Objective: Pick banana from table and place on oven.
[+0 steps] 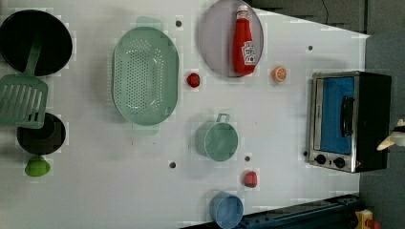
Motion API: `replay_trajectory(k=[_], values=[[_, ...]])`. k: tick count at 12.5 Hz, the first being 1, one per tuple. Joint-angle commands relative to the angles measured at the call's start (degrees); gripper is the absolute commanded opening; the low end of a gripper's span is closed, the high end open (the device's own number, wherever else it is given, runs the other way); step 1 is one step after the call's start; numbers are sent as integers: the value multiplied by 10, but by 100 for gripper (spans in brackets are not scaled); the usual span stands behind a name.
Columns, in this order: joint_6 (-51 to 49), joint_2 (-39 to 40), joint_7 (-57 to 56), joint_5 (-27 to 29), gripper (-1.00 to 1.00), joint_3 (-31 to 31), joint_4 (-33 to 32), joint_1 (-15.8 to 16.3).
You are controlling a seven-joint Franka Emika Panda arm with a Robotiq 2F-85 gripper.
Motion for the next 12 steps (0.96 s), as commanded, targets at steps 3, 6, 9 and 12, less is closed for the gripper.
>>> replay_trajectory(k=[3, 6, 9, 12], values=[[5, 24, -80, 0, -15, 9, 24, 18], [5, 26, -80, 0, 52, 10, 24, 18], [5, 25, -80, 0, 100, 12, 29, 19], [-8, 12, -90, 0, 100, 29, 69, 31]])
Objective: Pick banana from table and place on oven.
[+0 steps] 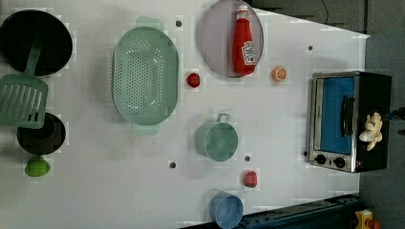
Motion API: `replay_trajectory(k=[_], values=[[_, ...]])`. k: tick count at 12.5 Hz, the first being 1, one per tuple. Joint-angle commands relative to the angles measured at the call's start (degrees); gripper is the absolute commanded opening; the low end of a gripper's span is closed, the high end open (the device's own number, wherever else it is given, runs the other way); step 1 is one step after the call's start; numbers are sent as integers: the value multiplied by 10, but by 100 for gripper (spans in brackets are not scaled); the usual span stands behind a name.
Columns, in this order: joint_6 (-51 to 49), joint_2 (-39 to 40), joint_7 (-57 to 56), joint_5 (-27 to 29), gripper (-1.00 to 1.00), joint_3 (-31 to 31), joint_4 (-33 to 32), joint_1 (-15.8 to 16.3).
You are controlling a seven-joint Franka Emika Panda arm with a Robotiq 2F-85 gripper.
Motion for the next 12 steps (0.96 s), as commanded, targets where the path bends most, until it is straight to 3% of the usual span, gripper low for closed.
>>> replay_trajectory(k=[1, 4, 10, 12], values=[[-35, -43, -20, 10, 100, 25, 66, 20], [-134, -82, 28, 25, 100, 91, 77, 42], [-154, -155, 422, 32, 100, 236, 70, 61], [-216, -184, 517, 33, 100, 257, 57, 61]])
